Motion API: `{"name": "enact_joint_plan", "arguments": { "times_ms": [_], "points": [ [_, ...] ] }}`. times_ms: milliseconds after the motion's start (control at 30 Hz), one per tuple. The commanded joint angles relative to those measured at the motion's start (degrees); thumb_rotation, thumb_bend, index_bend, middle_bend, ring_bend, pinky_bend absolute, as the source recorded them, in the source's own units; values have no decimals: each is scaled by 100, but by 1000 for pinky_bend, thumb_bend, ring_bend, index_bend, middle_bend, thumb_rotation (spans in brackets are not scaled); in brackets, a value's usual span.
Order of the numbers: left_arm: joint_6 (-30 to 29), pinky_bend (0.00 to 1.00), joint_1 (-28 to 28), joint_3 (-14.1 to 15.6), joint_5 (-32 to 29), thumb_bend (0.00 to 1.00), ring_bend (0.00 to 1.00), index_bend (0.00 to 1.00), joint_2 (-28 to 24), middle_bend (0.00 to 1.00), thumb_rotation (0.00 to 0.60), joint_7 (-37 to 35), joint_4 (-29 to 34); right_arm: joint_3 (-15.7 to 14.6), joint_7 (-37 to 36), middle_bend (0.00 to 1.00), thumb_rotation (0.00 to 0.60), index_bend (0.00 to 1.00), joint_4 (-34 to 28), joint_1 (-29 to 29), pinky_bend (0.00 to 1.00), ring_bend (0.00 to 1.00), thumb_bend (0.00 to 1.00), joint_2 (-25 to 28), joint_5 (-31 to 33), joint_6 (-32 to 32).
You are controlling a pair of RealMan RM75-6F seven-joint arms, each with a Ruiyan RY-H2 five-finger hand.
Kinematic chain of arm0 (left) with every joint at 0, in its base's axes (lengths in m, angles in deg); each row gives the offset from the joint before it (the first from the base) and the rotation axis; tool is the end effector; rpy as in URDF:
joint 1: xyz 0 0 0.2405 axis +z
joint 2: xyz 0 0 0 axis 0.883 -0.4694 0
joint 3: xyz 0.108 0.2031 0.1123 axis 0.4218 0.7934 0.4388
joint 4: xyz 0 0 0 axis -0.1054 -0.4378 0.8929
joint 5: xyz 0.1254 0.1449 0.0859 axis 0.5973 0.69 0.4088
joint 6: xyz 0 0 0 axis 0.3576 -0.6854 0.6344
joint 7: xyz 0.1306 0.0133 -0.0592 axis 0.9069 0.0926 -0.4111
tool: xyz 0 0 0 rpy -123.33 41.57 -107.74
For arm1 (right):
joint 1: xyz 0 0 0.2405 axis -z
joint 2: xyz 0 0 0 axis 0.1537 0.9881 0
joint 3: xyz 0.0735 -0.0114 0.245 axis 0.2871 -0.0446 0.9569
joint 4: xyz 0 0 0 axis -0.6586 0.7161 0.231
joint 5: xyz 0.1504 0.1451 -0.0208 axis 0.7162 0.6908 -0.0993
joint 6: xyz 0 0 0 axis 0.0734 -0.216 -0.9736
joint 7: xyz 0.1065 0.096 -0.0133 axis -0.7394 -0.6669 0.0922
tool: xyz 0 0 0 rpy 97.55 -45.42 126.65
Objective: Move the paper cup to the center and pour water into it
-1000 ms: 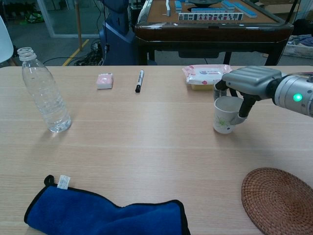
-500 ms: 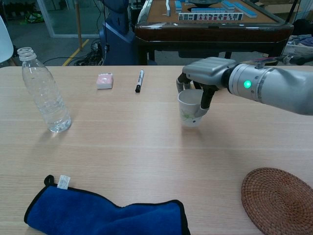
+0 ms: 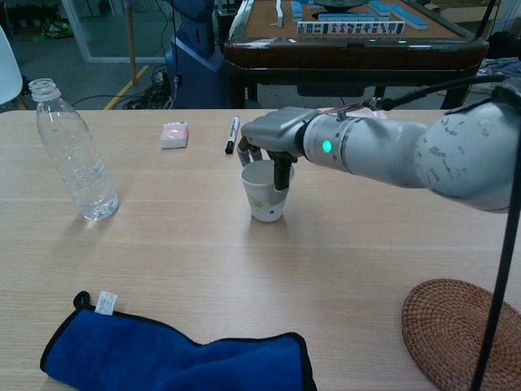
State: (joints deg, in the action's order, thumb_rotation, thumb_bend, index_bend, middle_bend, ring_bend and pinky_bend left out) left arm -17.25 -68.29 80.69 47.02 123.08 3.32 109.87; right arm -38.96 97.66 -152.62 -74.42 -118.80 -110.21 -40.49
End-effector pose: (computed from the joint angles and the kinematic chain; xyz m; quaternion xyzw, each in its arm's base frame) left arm -0.3077 0.1868 0.1732 -0.5988 -0.4004 -0.3462 0.6010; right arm -0.0407 -0.3965 -0.0949 0.8468 -0.2579 0.2709 0.3782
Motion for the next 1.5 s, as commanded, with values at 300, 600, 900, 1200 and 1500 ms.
{"name": "enact_joint_plan", "arguments": {
  "times_ms": [300,600,900,1200,1500],
  "points": [
    [26,586,-8,7,7,72,394,509,-23,472,600,-32,21,-36,-200,441,600,436,325,-323,596,487,106,-332,-95,39],
    [48,586,-10,4,-27,72,394,509,-38,472,600,-50,43,-91,-357,386,600,436,556,-443,596,425,106,-450,-144,95],
    [39,586,-6,4,-34,72,394,509,-39,472,600,-32,73,-143,-529,103,600,107,404,-459,384,149,1,-300,-169,167],
    [59,586,-15,26,-13,72,394,509,-19,472,600,32,67,-244,-477,25,600,30,-282,-275,322,80,0,174,-381,-342],
    [153,586,-79,103,105,71,394,503,101,472,600,248,87,-573,-321,65,600,30,-1975,621,321,80,0,1681,-504,-1597]
  ]
}}
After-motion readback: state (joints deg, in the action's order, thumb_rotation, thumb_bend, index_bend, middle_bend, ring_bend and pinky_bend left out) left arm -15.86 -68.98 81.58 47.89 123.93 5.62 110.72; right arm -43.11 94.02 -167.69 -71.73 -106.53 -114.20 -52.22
